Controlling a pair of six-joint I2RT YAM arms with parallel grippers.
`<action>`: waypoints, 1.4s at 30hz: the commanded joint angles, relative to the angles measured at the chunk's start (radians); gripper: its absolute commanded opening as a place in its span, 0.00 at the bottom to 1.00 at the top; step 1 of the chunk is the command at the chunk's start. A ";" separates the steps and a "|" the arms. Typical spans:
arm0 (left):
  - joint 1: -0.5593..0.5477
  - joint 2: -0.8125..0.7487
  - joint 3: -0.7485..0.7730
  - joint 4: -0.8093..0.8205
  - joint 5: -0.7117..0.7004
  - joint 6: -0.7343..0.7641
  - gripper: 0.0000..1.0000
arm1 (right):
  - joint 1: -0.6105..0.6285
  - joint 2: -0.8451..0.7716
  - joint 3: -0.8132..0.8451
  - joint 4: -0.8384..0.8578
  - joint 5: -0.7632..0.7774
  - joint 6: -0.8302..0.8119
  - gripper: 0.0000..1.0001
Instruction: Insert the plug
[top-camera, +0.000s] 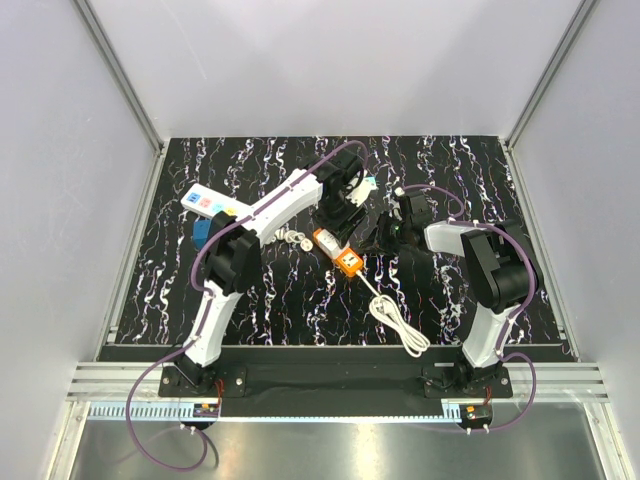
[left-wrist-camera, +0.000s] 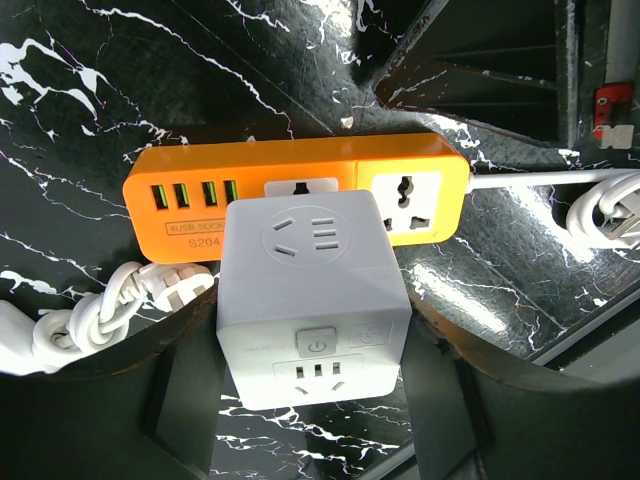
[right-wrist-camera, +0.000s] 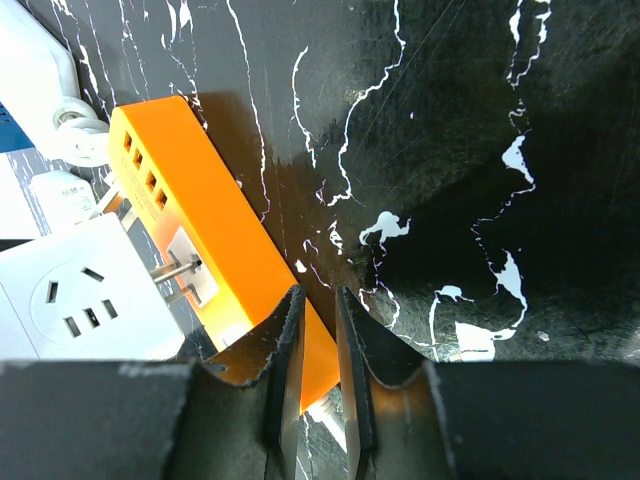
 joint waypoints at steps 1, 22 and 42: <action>0.013 0.010 0.035 -0.028 -0.047 0.016 0.00 | 0.009 -0.026 0.016 0.008 0.006 -0.020 0.25; -0.033 -0.033 -0.304 0.213 -0.049 -0.065 0.00 | 0.007 -0.104 -0.031 0.003 0.061 -0.024 0.25; -0.076 -0.222 -0.738 0.543 -0.096 -0.192 0.00 | 0.004 -0.148 -0.065 0.000 0.109 -0.031 0.23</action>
